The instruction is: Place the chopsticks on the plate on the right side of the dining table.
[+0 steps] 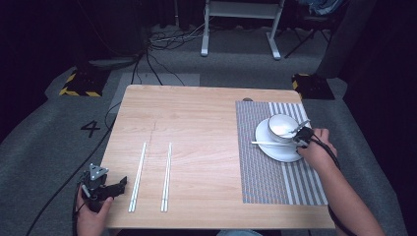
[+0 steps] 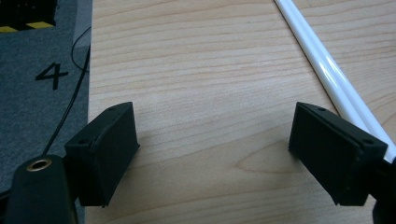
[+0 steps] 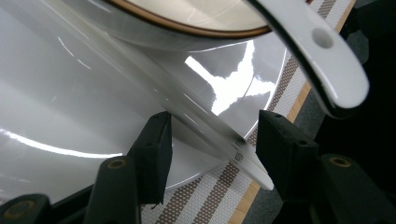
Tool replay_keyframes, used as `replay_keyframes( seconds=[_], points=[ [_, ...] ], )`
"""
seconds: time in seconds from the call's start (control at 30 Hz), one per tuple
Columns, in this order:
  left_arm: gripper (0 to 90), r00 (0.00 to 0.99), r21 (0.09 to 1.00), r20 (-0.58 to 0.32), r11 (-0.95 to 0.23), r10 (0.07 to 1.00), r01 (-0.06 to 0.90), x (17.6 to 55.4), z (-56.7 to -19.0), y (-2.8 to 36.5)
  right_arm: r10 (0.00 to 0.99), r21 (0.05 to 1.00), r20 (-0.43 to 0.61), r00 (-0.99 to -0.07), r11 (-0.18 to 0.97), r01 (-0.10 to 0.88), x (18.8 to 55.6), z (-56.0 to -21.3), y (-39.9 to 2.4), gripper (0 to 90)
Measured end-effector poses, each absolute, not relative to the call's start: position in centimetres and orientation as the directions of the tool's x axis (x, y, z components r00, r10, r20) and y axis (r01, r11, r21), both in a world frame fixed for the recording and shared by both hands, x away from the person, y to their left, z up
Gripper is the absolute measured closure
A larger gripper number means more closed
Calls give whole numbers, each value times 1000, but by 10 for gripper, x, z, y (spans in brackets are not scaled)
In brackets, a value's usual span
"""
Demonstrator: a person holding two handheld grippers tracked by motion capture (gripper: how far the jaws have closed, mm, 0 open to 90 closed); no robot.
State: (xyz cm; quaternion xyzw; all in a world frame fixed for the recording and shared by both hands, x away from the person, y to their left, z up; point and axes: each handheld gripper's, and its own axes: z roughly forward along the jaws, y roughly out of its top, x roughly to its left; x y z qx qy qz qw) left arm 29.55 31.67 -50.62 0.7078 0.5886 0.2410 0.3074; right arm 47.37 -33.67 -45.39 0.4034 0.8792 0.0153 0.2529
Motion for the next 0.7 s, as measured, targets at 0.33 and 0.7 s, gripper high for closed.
replay_keyframes(
  seconds=[0.33, 0.7],
  points=[
    [152, 191, 719, -21, -118, 981, 685, 296, -506, 317, 756, 355, -351, -552, 653, 669, 452, -429, -331, 415],
    [152, 191, 719, -21, -118, 981, 685, 295, -506, 317, 758, 527, -283, -587, 635, 565, 418, -393, -310, 375]
  ],
)
